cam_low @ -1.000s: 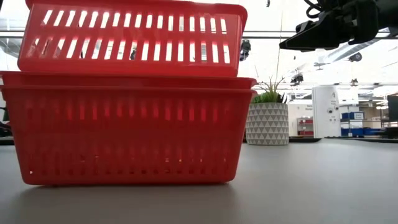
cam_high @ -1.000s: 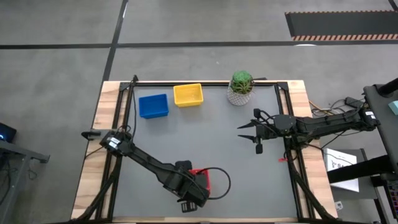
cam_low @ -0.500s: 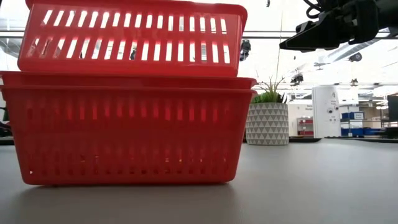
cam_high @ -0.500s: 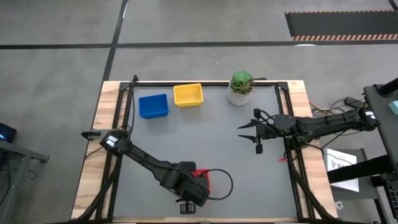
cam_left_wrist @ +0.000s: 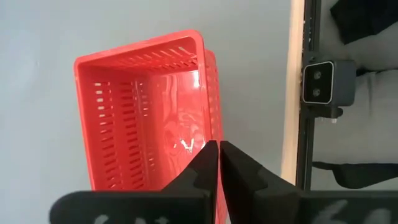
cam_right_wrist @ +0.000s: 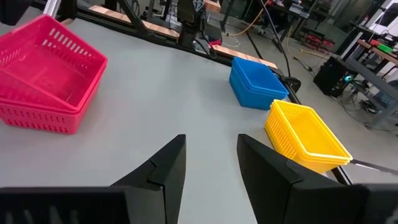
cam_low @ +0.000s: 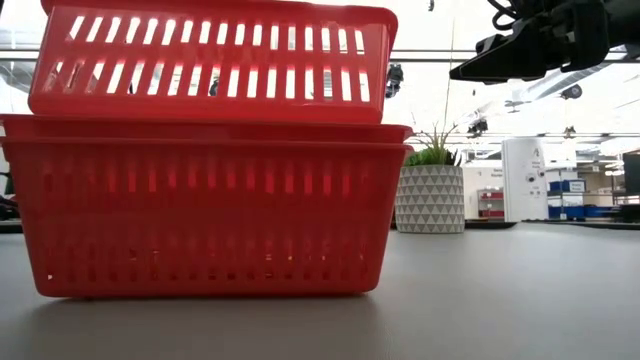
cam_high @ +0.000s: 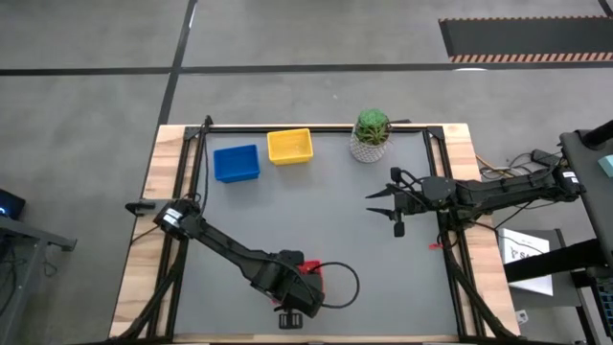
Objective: Stack baskets by color
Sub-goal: Stack the red basket on top of the red basket
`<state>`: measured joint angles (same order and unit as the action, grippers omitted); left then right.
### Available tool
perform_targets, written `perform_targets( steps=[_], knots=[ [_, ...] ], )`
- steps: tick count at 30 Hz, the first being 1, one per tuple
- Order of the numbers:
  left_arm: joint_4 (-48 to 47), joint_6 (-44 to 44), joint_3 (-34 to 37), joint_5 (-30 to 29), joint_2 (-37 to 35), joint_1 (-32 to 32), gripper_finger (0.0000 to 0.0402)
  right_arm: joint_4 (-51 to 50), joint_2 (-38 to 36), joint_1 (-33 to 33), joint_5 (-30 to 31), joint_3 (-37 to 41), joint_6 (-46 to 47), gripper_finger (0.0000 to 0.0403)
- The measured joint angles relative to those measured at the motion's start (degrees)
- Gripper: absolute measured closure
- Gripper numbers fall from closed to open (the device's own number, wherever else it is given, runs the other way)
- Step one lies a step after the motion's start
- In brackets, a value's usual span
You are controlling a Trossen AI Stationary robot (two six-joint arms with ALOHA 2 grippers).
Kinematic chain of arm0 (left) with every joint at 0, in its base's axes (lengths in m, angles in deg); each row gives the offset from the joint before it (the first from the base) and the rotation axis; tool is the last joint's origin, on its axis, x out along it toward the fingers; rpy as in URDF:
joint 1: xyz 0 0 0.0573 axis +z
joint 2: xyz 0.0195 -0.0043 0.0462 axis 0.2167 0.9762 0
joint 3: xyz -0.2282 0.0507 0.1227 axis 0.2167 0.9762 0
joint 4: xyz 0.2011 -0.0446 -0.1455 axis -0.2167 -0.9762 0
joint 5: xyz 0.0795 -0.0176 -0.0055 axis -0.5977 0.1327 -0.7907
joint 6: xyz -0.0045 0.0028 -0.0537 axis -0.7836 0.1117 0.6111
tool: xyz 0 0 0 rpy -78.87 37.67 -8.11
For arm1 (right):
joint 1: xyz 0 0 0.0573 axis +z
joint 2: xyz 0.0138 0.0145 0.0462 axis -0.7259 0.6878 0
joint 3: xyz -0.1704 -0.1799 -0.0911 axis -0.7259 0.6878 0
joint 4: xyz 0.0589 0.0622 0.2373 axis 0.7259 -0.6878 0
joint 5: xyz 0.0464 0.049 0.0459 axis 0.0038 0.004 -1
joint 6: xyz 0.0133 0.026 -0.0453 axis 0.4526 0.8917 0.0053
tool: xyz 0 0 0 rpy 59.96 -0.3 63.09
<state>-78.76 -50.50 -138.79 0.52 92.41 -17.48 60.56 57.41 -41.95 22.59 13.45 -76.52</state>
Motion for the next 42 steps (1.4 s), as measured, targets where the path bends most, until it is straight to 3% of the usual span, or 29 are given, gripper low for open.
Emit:
perform_targets(
  steps=[9, 18, 24, 31, 42],
  knots=[
    [6.9, 0.0, 4.5, 1.4, 0.0, 0.0, 0.0402, 0.0, 0.0, 0.0, 0.0, 0.3, 0.0, 0.0266],
    [6.9, -1.2, 4.5, 2.7, -1.2, 0.0, 0.0402, 0.3, 0.0, 0.0, 0.0, 0.8, 0.9, 0.0266],
    [4.7, -4.0, 5.3, -4.8, -4.1, -0.5, 0.0402, 0.5, 0.0, 0.0, 0.0, 0.8, 1.4, 0.0266],
    [15.5, -4.1, 13.6, -2.7, -4.1, -0.4, 0.0402, 0.5, 0.0, 0.0, 0.0, 0.8, 1.4, 0.0266],
    [11.5, -3.0, 15.0, -3.5, -6.1, -0.2, 0.0401, 0.5, 0.0, 0.0, 0.0, 0.9, 1.4, 0.0266]
  ],
)
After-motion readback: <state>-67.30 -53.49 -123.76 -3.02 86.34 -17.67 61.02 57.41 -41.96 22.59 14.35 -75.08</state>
